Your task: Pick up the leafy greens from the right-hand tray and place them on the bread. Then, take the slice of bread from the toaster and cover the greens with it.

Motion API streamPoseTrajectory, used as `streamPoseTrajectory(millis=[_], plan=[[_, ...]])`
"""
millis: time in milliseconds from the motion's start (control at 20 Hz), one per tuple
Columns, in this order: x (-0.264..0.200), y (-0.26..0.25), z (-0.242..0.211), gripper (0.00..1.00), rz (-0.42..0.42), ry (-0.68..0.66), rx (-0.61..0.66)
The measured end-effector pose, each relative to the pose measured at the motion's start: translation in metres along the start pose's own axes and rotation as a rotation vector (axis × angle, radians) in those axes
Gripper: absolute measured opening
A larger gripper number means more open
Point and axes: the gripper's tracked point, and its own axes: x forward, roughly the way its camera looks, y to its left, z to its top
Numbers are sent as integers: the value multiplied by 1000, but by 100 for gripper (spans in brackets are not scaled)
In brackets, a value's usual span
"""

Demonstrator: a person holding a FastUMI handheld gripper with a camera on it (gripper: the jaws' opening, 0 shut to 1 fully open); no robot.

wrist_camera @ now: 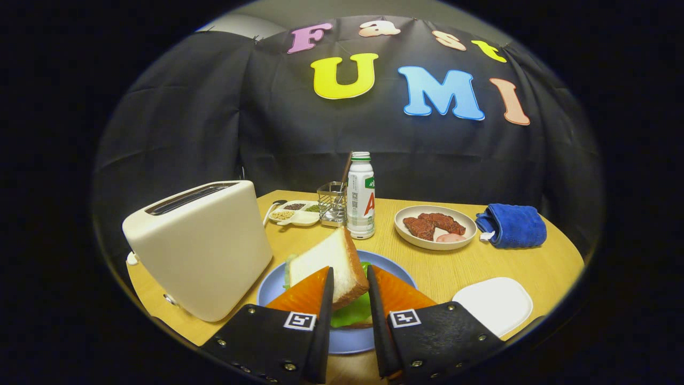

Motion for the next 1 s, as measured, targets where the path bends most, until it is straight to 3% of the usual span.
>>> streamPoseTrajectory(millis=[550, 650, 750, 1000], plan=[[4, -11, -12, 36, -45, 28, -132], [3, -20, -15, 36, -104, 36, -194], [5, -24, -24, 47, -135, 48, -262], [-3, -29, -11, 47, -146, -40, -217]])
